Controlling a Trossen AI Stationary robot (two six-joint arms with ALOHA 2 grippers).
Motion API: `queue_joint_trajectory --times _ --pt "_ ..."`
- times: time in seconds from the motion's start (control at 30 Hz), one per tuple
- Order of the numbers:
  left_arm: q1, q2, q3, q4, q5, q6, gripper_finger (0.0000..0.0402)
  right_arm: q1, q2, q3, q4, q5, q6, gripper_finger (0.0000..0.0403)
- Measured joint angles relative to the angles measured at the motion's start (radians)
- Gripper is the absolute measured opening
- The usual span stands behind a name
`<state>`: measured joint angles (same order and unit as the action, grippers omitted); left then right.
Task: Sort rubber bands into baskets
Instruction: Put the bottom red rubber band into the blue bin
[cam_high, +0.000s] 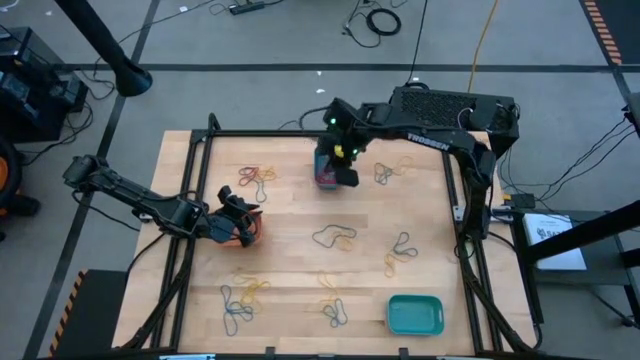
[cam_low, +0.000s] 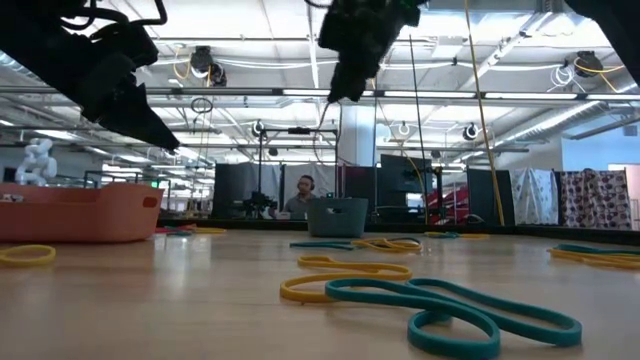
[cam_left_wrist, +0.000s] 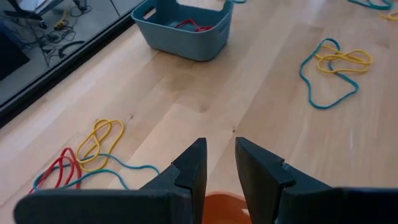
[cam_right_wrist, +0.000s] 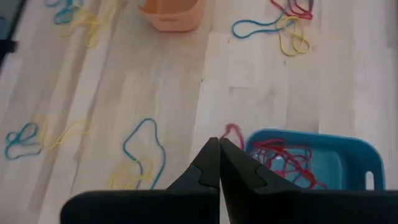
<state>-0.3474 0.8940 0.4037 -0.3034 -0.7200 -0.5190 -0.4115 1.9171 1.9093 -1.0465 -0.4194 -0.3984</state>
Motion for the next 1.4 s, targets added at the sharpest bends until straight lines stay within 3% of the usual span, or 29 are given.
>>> queue_joint_trajectory --times 0.13,0.33,0.5,0.67,0.87,1.13,1.23,1.4 --pt "0.000 0.001 -0.020 0.057 -0.029 0.001 0.0093 -0.072 -0.001 -0.015 -0.004 -0.090 -0.081 0.0000" --pt "0.031 0.001 -0.050 0.234 -0.192 0.058 0.0093 -0.153 0.000 -0.073 -0.004 -0.188 -0.251 0.0000" --pt "0.111 0.001 -0.047 0.310 -0.078 0.085 0.0093 -0.216 -0.001 -0.112 0.019 -0.269 -0.336 0.0000" --pt "0.184 0.001 -0.047 0.325 -0.065 0.088 0.0093 -0.230 0.000 -0.152 0.086 -0.271 -0.342 0.0000" --pt "0.245 0.010 -0.049 0.311 -0.064 0.100 0.0093 -0.224 0.000 -0.200 0.203 -0.270 -0.274 0.0000" --pt "0.274 0.063 -0.049 0.309 0.052 0.188 0.0093 -0.220 0.000 -0.260 0.346 -0.264 -0.137 0.0000" --pt "0.274 0.087 -0.050 0.299 0.091 0.212 0.0093 -0.219 0.000 -0.279 0.419 -0.233 -0.046 0.0000" --pt "0.274 0.123 -0.050 0.280 0.098 0.223 0.0093 -0.207 0.000 -0.286 0.462 0.058 0.025 0.0000"
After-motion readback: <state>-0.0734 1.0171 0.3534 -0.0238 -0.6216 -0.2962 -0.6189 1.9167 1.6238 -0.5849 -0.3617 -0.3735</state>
